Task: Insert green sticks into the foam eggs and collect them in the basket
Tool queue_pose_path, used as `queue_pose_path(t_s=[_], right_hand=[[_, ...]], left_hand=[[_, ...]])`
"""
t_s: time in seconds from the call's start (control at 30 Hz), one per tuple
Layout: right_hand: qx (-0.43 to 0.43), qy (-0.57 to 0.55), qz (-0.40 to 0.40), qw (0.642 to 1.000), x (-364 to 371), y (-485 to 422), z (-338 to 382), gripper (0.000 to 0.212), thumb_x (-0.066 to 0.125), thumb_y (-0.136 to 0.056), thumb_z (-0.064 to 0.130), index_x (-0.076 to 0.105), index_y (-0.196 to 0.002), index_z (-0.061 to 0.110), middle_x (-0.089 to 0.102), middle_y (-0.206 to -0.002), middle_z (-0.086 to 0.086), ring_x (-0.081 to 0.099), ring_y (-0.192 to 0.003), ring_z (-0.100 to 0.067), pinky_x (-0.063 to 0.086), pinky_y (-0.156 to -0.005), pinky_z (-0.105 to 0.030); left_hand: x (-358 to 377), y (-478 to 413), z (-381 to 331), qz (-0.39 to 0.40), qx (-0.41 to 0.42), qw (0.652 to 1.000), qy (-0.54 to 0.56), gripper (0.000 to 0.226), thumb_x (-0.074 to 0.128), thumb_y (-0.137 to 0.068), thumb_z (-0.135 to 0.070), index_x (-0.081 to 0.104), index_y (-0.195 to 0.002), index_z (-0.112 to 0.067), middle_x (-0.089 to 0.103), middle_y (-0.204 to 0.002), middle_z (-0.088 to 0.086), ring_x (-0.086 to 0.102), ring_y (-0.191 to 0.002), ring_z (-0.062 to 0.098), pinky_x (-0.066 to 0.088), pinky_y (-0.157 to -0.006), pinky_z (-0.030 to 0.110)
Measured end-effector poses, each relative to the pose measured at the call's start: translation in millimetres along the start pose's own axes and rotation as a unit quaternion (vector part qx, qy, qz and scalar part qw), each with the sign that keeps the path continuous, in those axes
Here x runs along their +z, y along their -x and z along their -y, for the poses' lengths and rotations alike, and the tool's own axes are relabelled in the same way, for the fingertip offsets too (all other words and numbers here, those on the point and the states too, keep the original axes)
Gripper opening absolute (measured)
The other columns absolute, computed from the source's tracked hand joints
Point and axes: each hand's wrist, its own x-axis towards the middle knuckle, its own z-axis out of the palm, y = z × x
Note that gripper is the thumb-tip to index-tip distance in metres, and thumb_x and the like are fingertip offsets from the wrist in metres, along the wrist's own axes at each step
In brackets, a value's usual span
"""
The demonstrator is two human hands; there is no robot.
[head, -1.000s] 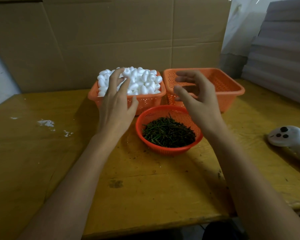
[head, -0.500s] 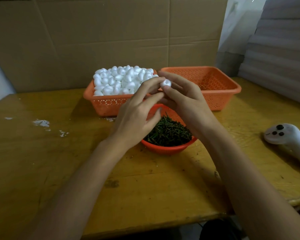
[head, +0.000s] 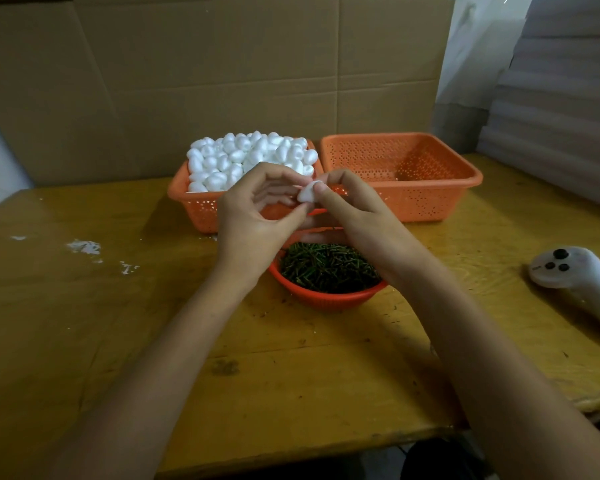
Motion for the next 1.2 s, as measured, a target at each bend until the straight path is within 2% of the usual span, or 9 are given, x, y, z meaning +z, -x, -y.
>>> queue_pose_path(t_s=[0.1, 0.2, 0.33, 0.53, 0.8, 1.0, 1.2], right_hand=[[-0.01, 0.037, -0.003, 0.999, -8, 1, -1, 0.029, 0.058, -0.106, 0.017, 0.054, -0.126, -0.004, 0.072, -0.116, -0.02, 0.073, -0.1, -0.032, 0.064, -0.088, -0.044], [-0.02, 0.087, -0.016, 0.996, -11, 1, -5, 0.028, 0.061, -0.104, 0.017, 0.057, -0.122, -0.004, 0.072, -0.111, -0.018, 0.073, -0.094, -0.028, 0.064, -0.084, -0.043], [-0.053, 0.109, -0.038, 0.992, -11, -1, -8, 0.024, 0.067, -0.101, 0.017, 0.063, -0.122, 0.006, 0.072, -0.104, -0.017, 0.074, -0.093, -0.033, 0.065, -0.082, -0.045], [-0.087, 0.156, -0.041, 0.983, -14, -2, -13, 0.022, 0.077, -0.094, 0.014, 0.064, -0.11, 0.005, 0.078, -0.103, -0.007, 0.077, -0.096, -0.019, 0.064, -0.084, -0.042], [-0.103, 0.152, -0.036, 0.982, -15, -2, -14, 0.029, 0.08, -0.089, 0.007, 0.06, -0.108, 0.003, 0.079, -0.102, -0.007, 0.078, -0.09, -0.025, 0.064, -0.083, -0.047], [-0.102, 0.129, -0.036, 0.986, -12, -2, -14, 0.028, 0.079, -0.092, 0.008, 0.058, -0.11, 0.002, 0.08, -0.098, -0.008, 0.079, -0.085, -0.025, 0.062, -0.072, -0.033], [-0.105, 0.135, -0.035, 0.985, -12, -2, -14, 0.028, 0.078, -0.093, 0.012, 0.058, -0.113, 0.007, 0.08, -0.097, -0.006, 0.078, -0.081, -0.026, 0.063, -0.07, -0.035]], left_hand=[[-2, -1, 2, 0.01, -0.021, 1.0, 0.021, 0.031, 0.087, -0.086, -0.007, 0.07, -0.112, -0.009, 0.078, -0.109, 0.003, 0.076, -0.106, 0.019, 0.061, -0.092, 0.03], [-3, -1, 3, 0.032, -0.032, 0.999, 0.022, 0.028, 0.085, -0.088, -0.006, 0.074, -0.114, -0.009, 0.079, -0.11, -0.001, 0.076, -0.107, 0.015, 0.06, -0.094, 0.027], [-6, 0, 5, 0.051, -0.061, 0.996, 0.036, 0.029, 0.085, -0.088, -0.007, 0.076, -0.115, -0.012, 0.08, -0.11, -0.009, 0.076, -0.106, 0.01, 0.06, -0.095, 0.026], [-8, -3, 7, 0.024, -0.094, 0.991, 0.096, 0.046, 0.087, -0.084, -0.004, 0.07, -0.126, -0.013, 0.082, -0.104, 0.0, 0.079, -0.103, 0.018, 0.062, -0.09, 0.028], [-8, -4, 8, 0.053, -0.086, 0.983, 0.153, 0.035, 0.087, -0.081, 0.002, 0.074, -0.111, -0.01, 0.082, -0.106, 0.003, 0.078, -0.104, 0.022, 0.06, -0.091, 0.026], [-6, -5, 9, 0.026, -0.083, 0.984, 0.157, 0.026, 0.088, -0.081, 0.001, 0.076, -0.102, -0.008, 0.082, -0.102, 0.003, 0.079, -0.101, 0.021, 0.061, -0.088, 0.026], [-6, -4, 9, 0.038, -0.078, 0.983, 0.16, 0.027, 0.087, -0.082, 0.0, 0.078, -0.104, -0.011, 0.082, -0.107, 0.001, 0.078, -0.104, 0.021, 0.06, -0.089, 0.025]])
